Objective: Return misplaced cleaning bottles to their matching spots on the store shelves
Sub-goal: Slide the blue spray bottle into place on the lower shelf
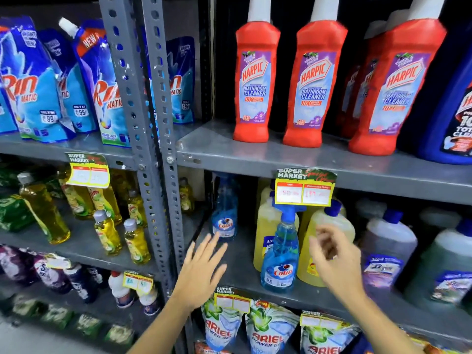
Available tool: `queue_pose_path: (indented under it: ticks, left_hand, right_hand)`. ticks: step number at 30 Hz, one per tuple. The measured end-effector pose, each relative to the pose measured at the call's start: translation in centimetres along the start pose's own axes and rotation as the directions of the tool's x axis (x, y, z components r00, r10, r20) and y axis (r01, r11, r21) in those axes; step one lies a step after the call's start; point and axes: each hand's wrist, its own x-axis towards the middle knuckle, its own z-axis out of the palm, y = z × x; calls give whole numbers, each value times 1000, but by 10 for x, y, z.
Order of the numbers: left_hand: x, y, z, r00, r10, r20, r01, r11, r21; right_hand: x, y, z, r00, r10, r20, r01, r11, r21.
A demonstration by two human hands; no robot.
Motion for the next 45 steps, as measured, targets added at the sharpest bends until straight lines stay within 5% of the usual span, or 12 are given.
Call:
queue_pose_path:
  ticks: [5, 13, 24, 45]
  left_hand:
    - [-31, -14, 65, 937, -76, 340, 63, 997, 49]
    - [-41, -21, 82, 948, -46, 314, 36, 999, 39]
    - [-44, -19, 89, 962, -32, 270, 20, 999, 46]
    - [-46, -21, 94, 974, -11, 227, 6, 1000, 23]
  right_hand:
    - [-36, 50, 24, 935, 274, 225, -215, 942, -256]
    - [-39, 79, 47, 756, 469, 457, -415, 883, -220]
    - [-49, 54, 92, 844, 397, 361, -271, 896, -351]
    - [-23, 39, 196, 836, 369, 407, -239, 911, -336]
